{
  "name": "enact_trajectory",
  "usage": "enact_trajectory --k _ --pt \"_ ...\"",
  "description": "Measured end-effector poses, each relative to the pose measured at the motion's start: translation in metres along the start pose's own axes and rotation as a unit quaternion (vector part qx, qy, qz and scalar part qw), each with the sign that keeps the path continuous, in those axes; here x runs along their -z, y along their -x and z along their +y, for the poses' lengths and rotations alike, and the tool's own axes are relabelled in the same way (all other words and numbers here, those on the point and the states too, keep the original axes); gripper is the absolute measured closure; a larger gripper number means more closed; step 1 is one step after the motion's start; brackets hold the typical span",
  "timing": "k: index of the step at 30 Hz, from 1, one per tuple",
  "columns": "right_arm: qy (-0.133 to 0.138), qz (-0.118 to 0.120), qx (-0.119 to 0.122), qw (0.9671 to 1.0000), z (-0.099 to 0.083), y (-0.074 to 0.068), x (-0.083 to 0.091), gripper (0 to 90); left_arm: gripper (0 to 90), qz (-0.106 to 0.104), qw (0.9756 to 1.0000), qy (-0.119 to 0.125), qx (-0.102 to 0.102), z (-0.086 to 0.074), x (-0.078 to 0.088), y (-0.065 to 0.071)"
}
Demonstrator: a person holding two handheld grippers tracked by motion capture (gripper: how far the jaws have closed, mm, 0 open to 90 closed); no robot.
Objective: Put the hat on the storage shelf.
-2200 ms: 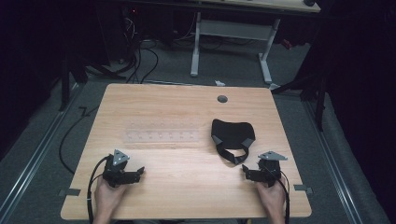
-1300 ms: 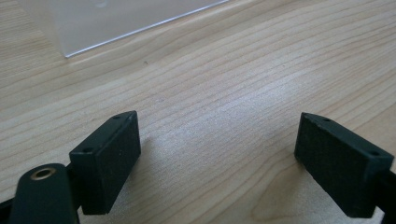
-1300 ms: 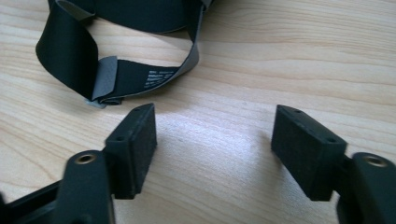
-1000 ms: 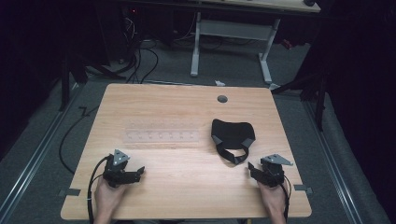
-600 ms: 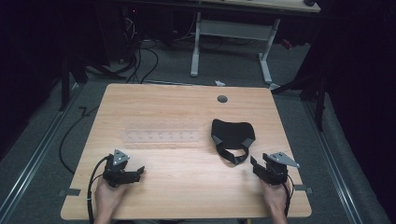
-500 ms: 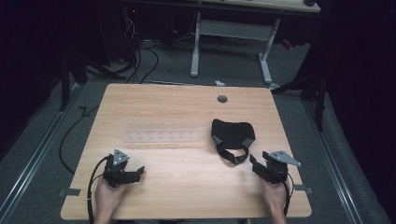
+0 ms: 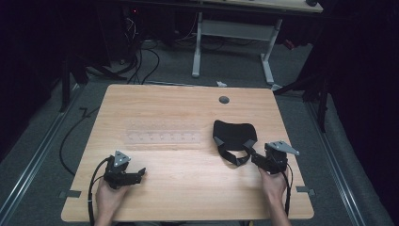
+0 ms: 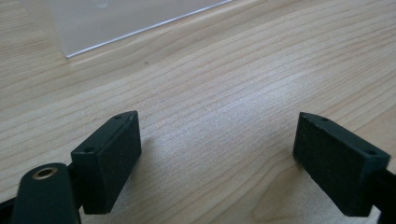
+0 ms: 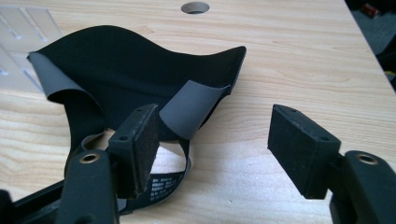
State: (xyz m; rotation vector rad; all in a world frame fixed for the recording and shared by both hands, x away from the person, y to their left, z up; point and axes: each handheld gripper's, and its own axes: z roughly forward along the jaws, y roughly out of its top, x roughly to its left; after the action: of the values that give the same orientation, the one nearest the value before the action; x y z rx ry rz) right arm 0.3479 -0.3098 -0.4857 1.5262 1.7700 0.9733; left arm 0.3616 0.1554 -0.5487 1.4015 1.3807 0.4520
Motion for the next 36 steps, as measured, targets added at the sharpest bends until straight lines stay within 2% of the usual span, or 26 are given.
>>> enact_trajectory --k 3,12,20,23,28,31,36 --pt "-0.016 0.002 -0.016 0.9997 0.004 0.003 -0.008 29.8 15.7 0.0 1.0 0.0 0.0 0.0 0.0 0.0" --pt "-0.034 -0.005 -0.024 0.9991 0.011 0.007 -0.022 28.0 15.7 0.0 1.0 0.001 0.001 0.0 0.0 0.0" --pt "-0.049 -0.005 -0.043 0.9979 0.009 0.011 -0.039 27.4 15.7 0.001 1.0 0.001 0.001 0.0 0.0 0.0" --pt "-0.053 0.0 -0.052 0.9972 0.007 0.012 -0.044 28.2 15.7 0.0 1.0 0.001 0.001 0.0 0.0 0.0" --pt "-0.056 0.005 -0.051 0.9971 0.006 0.013 -0.048 32.2 15.7 0.0 1.0 0.001 0.001 0.0 0.0 0.0" --pt "-0.051 0.014 -0.058 0.9969 0.005 0.014 -0.05 36.7 15.6 0.001 1.0 0.001 0.001 0.0 0.0 0.0" --pt "-0.046 0.017 -0.06 0.997 0.003 0.014 -0.054 39.2 15.7 0.001 1.0 0.001 0.001 0.0 0.0 0.0"
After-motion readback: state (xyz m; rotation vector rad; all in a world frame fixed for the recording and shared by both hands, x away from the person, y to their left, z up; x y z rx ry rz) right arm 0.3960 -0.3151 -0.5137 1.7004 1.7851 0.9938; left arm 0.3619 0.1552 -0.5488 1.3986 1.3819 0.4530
